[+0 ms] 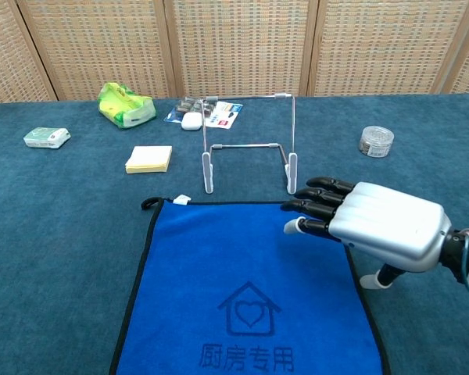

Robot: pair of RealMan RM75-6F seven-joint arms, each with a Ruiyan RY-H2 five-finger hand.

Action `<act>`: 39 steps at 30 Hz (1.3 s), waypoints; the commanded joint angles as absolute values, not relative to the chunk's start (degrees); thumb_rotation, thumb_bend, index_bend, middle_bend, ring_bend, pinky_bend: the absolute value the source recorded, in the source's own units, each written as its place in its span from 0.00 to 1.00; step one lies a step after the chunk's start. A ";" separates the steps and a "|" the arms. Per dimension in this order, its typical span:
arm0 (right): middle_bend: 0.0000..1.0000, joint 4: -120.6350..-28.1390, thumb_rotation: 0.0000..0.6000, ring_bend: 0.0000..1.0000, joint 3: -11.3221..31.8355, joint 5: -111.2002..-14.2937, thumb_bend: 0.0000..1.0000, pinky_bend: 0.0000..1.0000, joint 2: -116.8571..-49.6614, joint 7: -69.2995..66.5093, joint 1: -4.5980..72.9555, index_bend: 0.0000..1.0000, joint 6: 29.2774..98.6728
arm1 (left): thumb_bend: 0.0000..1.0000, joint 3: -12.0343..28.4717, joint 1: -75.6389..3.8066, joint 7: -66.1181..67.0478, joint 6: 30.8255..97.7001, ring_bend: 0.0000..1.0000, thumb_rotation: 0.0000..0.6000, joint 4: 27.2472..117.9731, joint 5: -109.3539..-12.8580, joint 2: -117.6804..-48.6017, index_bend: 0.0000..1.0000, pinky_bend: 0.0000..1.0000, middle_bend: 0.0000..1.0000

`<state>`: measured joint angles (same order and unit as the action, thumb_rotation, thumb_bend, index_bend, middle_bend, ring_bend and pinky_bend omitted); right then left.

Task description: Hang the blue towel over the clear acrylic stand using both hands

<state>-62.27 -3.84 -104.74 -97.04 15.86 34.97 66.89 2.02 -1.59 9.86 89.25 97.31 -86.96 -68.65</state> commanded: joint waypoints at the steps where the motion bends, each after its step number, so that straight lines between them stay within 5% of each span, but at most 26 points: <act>1: 0.08 -62.27 1.00 0.00 -3.81 -104.65 0.00 0.00 -97.48 15.89 35.27 0.17 66.66 | 0.00 2.04 -1.63 9.86 89.14 0.00 1.00 97.29 -86.85 -68.64 0.00 0.00 0.00; 13: 0.10 -64.04 1.00 0.00 -1.67 -102.24 0.01 0.00 -99.73 15.35 36.94 0.27 65.20 | 0.00 2.06 -1.79 9.65 88.75 0.00 1.00 97.07 -86.54 -68.70 0.00 0.00 0.00; 26: 0.12 -64.44 1.00 0.00 -2.18 -101.45 0.51 0.00 -99.71 14.05 37.05 0.50 65.44 | 0.00 1.99 -2.12 9.97 87.92 0.00 1.00 96.91 -86.07 -68.98 0.00 0.00 0.00; 39: 0.12 -63.95 1.00 0.00 -2.61 -101.45 0.54 0.00 -99.80 11.92 37.08 0.62 66.63 | 0.00 1.92 -3.58 10.84 86.07 0.00 1.00 94.82 -86.69 -70.47 0.00 0.00 0.00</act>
<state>-64.07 -2.59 -101.48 -99.74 12.13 37.07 66.54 1.92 -3.20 10.77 86.42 95.40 -86.27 -70.09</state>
